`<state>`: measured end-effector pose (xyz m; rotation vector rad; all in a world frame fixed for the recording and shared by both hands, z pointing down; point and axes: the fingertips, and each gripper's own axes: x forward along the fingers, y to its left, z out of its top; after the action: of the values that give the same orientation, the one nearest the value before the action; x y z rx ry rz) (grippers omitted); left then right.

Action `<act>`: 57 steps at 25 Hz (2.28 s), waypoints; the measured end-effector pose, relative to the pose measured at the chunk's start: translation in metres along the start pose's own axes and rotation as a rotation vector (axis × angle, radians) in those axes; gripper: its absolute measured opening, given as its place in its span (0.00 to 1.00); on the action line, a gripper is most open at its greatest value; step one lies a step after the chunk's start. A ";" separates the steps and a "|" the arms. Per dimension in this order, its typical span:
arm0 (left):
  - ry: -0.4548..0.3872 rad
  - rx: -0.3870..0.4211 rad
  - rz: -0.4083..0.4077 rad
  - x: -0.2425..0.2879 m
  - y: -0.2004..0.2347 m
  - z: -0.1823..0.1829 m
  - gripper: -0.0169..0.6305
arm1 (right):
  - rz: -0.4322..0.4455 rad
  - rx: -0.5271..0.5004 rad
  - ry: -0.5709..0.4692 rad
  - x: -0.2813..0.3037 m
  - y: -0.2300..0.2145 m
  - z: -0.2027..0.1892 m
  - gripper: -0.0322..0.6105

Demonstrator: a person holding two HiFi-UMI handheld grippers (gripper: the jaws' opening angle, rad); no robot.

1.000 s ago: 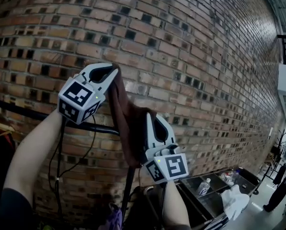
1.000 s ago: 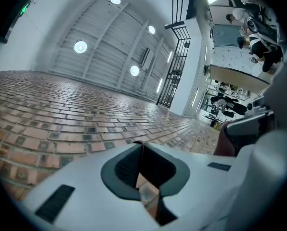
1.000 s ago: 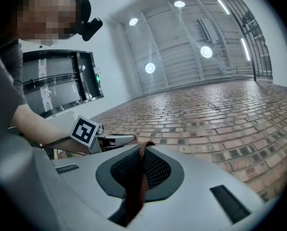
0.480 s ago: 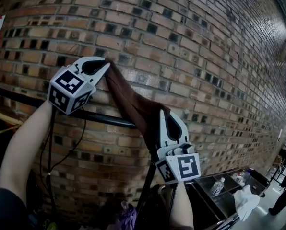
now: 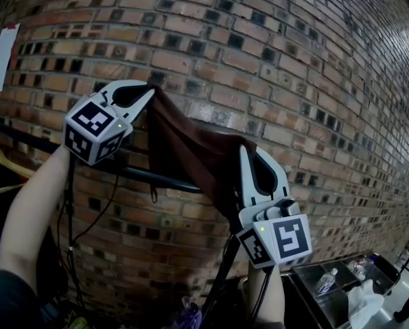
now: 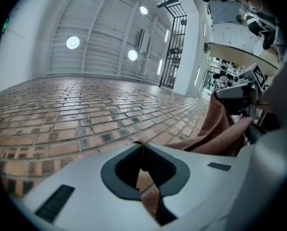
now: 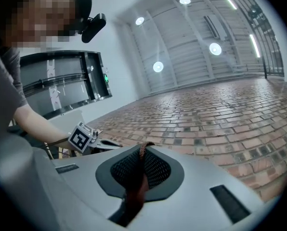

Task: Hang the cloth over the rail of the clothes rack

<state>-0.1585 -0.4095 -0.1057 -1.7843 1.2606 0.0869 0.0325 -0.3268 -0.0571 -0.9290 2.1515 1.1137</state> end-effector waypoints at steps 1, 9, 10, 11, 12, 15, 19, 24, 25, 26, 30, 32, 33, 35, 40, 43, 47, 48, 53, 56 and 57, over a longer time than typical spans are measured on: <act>-0.005 -0.009 -0.002 0.000 0.004 0.000 0.06 | -0.003 0.006 -0.008 0.004 -0.001 0.002 0.09; -0.011 -0.046 -0.029 -0.016 0.045 -0.014 0.06 | -0.036 -0.027 -0.018 0.049 0.019 0.014 0.09; 0.007 -0.057 -0.034 -0.017 0.051 -0.019 0.06 | -0.045 -0.026 -0.016 0.054 0.022 0.014 0.09; 0.021 -0.067 -0.042 -0.019 0.057 -0.024 0.06 | -0.053 -0.029 -0.016 0.059 0.025 0.015 0.09; 0.028 -0.074 -0.052 -0.021 0.064 -0.028 0.06 | -0.061 -0.036 -0.017 0.065 0.029 0.016 0.09; 0.021 -0.076 -0.077 -0.031 0.082 -0.033 0.06 | -0.074 -0.056 -0.023 0.082 0.041 0.020 0.09; 0.025 -0.065 -0.065 -0.045 0.105 -0.036 0.06 | -0.088 -0.089 -0.047 0.098 0.058 0.025 0.09; 0.072 -0.087 -0.035 -0.065 0.133 -0.051 0.06 | -0.051 -0.109 -0.052 0.115 0.087 0.026 0.09; 0.083 -0.090 -0.029 -0.069 0.137 -0.054 0.06 | -0.046 -0.108 -0.055 0.118 0.092 0.026 0.09; 0.097 -0.084 -0.021 -0.073 0.141 -0.057 0.06 | -0.040 -0.109 -0.060 0.121 0.096 0.026 0.09; 0.110 -0.054 0.028 -0.087 0.161 -0.056 0.06 | -0.028 -0.143 -0.109 0.130 0.114 0.036 0.09; 0.078 -0.080 0.041 -0.095 0.166 -0.047 0.06 | -0.024 -0.135 -0.125 0.129 0.119 0.041 0.09; 0.066 -0.087 0.041 -0.098 0.166 -0.042 0.06 | -0.023 -0.116 -0.129 0.127 0.120 0.042 0.09; 0.044 -0.080 0.032 -0.105 0.159 -0.034 0.06 | -0.029 -0.077 -0.130 0.123 0.120 0.043 0.09; -0.061 0.032 0.060 -0.124 0.151 -0.003 0.06 | -0.044 -0.077 -0.110 0.111 0.124 0.044 0.09; -0.067 0.059 0.005 -0.130 0.141 0.013 0.06 | -0.049 -0.063 -0.086 0.102 0.126 0.042 0.09; 0.038 0.125 -0.111 -0.144 0.107 0.014 0.06 | -0.067 -0.025 -0.058 0.083 0.119 0.031 0.09; 0.069 0.117 -0.132 -0.151 0.098 0.011 0.06 | -0.075 -0.019 -0.053 0.078 0.117 0.028 0.09; 0.170 0.024 -0.120 -0.187 0.076 -0.003 0.06 | -0.078 0.113 -0.030 0.053 0.109 0.013 0.09; 0.205 -0.120 -0.150 -0.212 0.060 -0.015 0.06 | -0.036 0.206 -0.011 0.038 0.115 0.003 0.09; 0.193 -0.163 -0.161 -0.220 0.056 -0.016 0.06 | -0.028 0.231 -0.008 0.034 0.118 0.000 0.09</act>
<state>-0.3121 -0.2679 -0.0168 -2.0690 1.2684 -0.0773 -0.0796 -0.2882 -0.0257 -0.8446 2.1968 0.8324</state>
